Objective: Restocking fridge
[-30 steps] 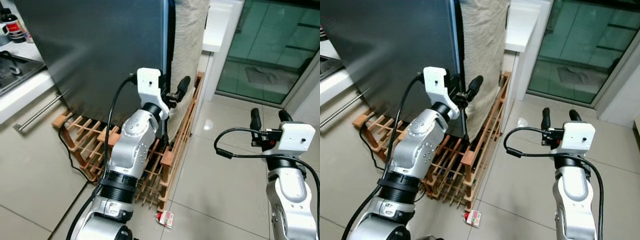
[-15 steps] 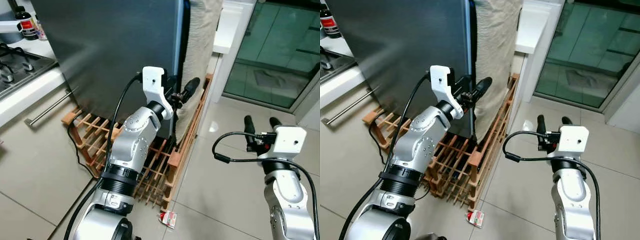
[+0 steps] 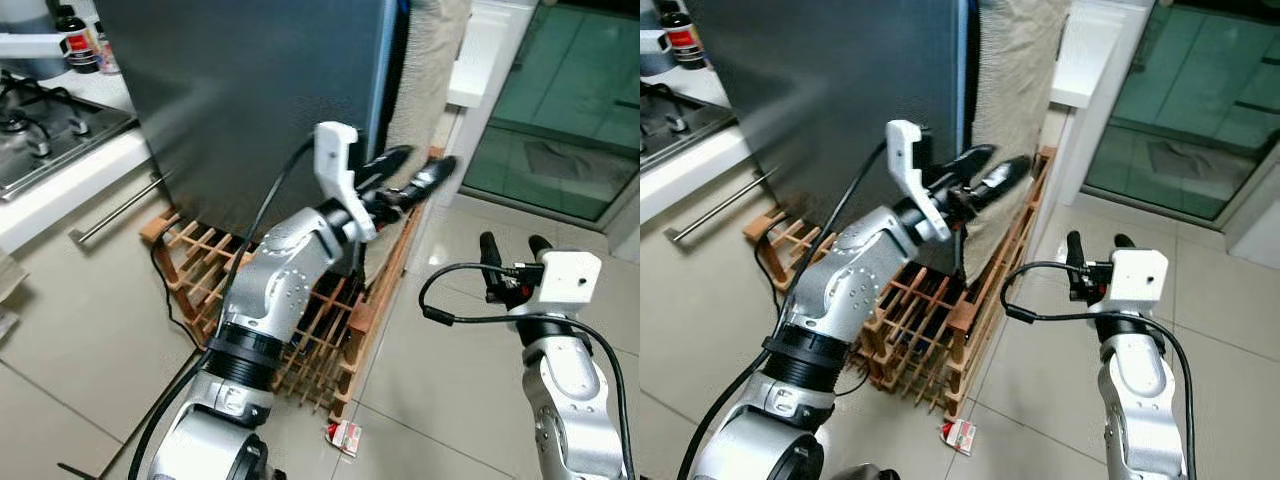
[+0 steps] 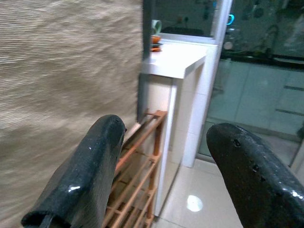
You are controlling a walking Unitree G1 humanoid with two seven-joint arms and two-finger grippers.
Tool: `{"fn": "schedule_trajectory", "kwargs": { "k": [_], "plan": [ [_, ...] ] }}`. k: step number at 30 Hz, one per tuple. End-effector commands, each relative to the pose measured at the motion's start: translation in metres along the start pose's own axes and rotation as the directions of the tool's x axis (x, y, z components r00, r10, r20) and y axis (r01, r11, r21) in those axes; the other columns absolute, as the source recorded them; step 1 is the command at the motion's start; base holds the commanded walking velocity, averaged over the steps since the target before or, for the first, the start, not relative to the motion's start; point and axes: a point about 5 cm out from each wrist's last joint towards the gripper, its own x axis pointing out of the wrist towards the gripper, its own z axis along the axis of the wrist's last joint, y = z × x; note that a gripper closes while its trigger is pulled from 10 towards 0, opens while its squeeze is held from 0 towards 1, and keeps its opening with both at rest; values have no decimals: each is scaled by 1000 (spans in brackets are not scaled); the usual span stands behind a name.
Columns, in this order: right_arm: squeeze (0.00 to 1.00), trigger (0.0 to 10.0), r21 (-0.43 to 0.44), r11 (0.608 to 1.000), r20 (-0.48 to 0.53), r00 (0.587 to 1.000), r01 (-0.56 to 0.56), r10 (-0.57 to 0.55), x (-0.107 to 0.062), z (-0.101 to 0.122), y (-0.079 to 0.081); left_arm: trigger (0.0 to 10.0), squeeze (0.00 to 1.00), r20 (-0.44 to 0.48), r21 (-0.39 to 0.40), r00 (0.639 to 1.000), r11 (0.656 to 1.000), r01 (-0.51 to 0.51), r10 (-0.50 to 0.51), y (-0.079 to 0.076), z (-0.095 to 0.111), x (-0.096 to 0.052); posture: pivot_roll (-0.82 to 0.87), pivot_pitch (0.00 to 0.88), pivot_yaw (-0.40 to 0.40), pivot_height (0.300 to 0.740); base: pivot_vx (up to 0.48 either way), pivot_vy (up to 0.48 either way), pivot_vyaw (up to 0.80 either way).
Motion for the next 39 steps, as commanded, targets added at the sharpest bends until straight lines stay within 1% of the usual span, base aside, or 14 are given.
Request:
{"fn": "schedule_trajectory", "kwargs": {
  "k": [1, 3, 8, 11, 12, 13, 14, 16, 18, 19, 21, 23, 31, 39],
  "plan": [
    [0, 10000, 11, 1000, -13, 1000, 4, -4, -1, -2, -2, 10000, 0, 66, -56, 991, 991, 120, -117, -30, 5, 26, -224, 0, 52, 740, 0, 0, 0],
    [0, 10000, 10, 1000, -13, 1000, 7, -7, -1, -2, -2, 10000, 0, 47, -33, 996, 996, 83, -82, -26, 3, 25, -221, 0, 57, 740, 0, 0, 0],
    [0, 10000, 4, 999, 34, 999, 35, -35, -2, 5, -3, 10000, 0, 19, 72, 995, 992, -103, 102, -4, 3, 2, -219, 0, 63, 740, 0, 0, 0],
    [0, 10000, -14, 998, 94, 994, 65, -64, -6, 16, -5, 10000, 0, 49, 144, 964, 953, -266, 262, 16, 15, -35, -210, 0, 66, 740, 0, 0, 0],
    [0, 10000, -14, 998, 94, 994, 65, -64, -6, 16, -5, 10000, 0, 49, 144, 964, 953, -266, 262, 16, 15, -35, -210, 0, 66, 740, 0, 0, 0],
    [0, 10000, -19, 998, 106, 992, 65, -63, -8, 18, -4, 10000, 0, 73, 162, 933, 919, -359, 352, 25, 20, -53, -190, 0, 61, 740, 0, 0, 0],
    [0, 10000, -19, 998, 106, 992, 65, -63, -8, 18, -4, 10000, 0, 73, 162, 933, 919, -359, 352, 25, 20, -53, -190, 0, 61, 740, 0, 0, 0],
    [0, 10000, -28, 998, 113, 992, 58, -55, -12, 18, -2, 10000, 0, 111, 187, 867, 847, -498, 486, 37, 26, -79, -174, 0, 57, 740, 0, 0, 0],
    [0, 10000, -29, 999, 106, 994, 43, -39, -12, 16, 3, 10000, 0, 137, 218, 742, 711, -668, 656, 53, 23, -106, -166, 0, 54, 740, 0, 0, 0],
    [0, 10000, -29, 999, 106, 994, 43, -39, -12, 16, 3, 10000, 0, 137, 218, 742, 711, -668, 656, 53, 23, -106, -166, 0, 54, 740, 0, 0, 0],
    [0, 10000, -28, 999, 101, 994, 30, -27, -10, 15, 5, 10000, 0, 135, 237, 654, 617, -750, 744, 60, 16, -124, -161, 0, 50, 740, 0, 0, 0],
    [0, 10000, -33, 999, 110, 994, 29, -25, -7, 15, 5, 10000, 0, 128, 262, 629, 585, -768, 767, 59, 10, -131, -157, 0, 44, 740, 0, 0, 0],
    [0, 10000, -43, 998, 135, 990, 46, -40, -3, 19, 1, 10000, 0, 161, 241, 624, 583, -776, 765, 55, 14, -139, -150, 0, 37, 740, 0, -201, 0],
    [0, 10000, -52, 998, 138, 990, 41, -33, 0, 18, 1, 10000, 0, 218, 275, 678, 622, -733, 702, 41, 18, -132, -150, 0, 35, 740, 0, -120, 0]
  ]
}}
